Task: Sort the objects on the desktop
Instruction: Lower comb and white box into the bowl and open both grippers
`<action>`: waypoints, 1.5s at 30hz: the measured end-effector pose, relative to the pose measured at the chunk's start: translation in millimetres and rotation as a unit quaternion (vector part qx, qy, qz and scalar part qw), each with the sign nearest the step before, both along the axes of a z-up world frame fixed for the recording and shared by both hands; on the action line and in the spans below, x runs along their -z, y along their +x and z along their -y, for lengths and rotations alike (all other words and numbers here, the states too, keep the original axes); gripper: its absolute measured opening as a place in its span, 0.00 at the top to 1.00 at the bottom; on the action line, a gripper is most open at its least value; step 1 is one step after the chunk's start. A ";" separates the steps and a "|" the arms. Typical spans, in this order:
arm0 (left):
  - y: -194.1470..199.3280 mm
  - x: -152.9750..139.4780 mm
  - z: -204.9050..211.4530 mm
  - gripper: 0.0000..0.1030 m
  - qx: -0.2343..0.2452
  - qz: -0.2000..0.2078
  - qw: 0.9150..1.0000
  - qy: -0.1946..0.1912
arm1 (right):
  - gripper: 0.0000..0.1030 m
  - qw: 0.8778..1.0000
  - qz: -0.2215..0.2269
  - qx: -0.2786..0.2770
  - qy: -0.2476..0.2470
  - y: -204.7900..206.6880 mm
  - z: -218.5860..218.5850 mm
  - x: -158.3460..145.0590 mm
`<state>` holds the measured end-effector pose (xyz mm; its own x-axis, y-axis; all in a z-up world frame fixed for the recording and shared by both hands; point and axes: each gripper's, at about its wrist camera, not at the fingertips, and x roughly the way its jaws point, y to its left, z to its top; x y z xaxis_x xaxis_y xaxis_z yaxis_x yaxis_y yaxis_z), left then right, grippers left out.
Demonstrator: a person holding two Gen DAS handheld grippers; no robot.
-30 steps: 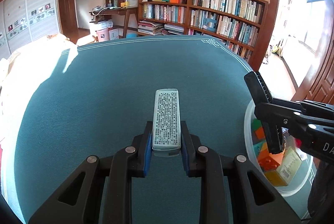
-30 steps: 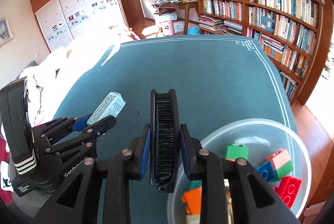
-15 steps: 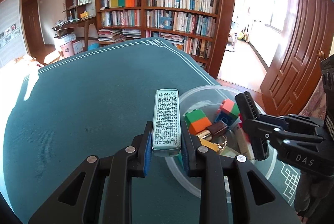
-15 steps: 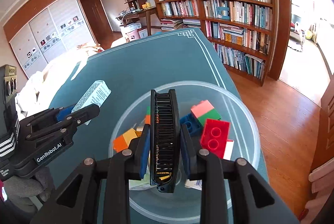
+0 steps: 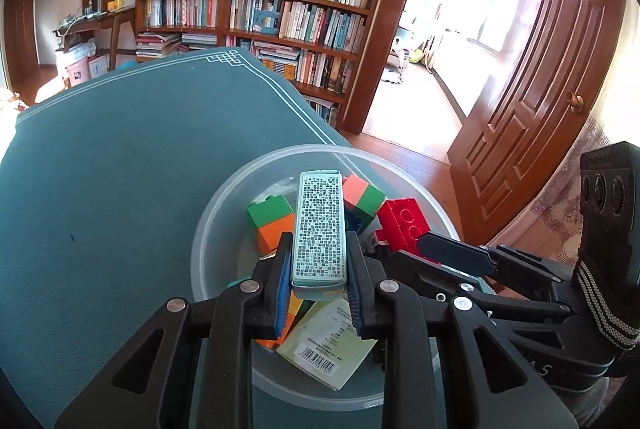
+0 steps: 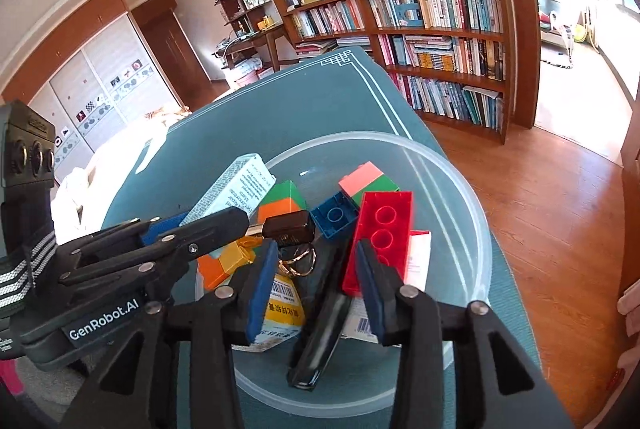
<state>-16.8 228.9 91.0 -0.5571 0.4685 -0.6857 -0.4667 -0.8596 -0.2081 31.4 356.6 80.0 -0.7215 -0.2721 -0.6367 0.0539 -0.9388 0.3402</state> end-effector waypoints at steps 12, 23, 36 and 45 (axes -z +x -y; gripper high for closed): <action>19.2 -8.6 -12.1 0.31 -0.010 -0.061 0.997 -0.046 | 0.20 0.999 -0.005 0.046 0.011 31.3 -23.3 0.2; 52.5 -8.4 -9.4 0.29 -0.068 -0.103 0.985 -0.117 | 0.14 0.997 0.022 0.058 0.050 63.9 -26.3 4.6; 63.9 -3.2 -21.3 0.29 -0.050 -0.090 0.987 -0.122 | 0.14 0.997 0.043 0.049 0.052 71.2 -21.0 17.1; 60.9 -0.2 -21.4 0.29 -0.044 -0.082 0.988 -0.126 | 0.13 0.996 0.048 0.049 0.048 69.7 -22.1 21.8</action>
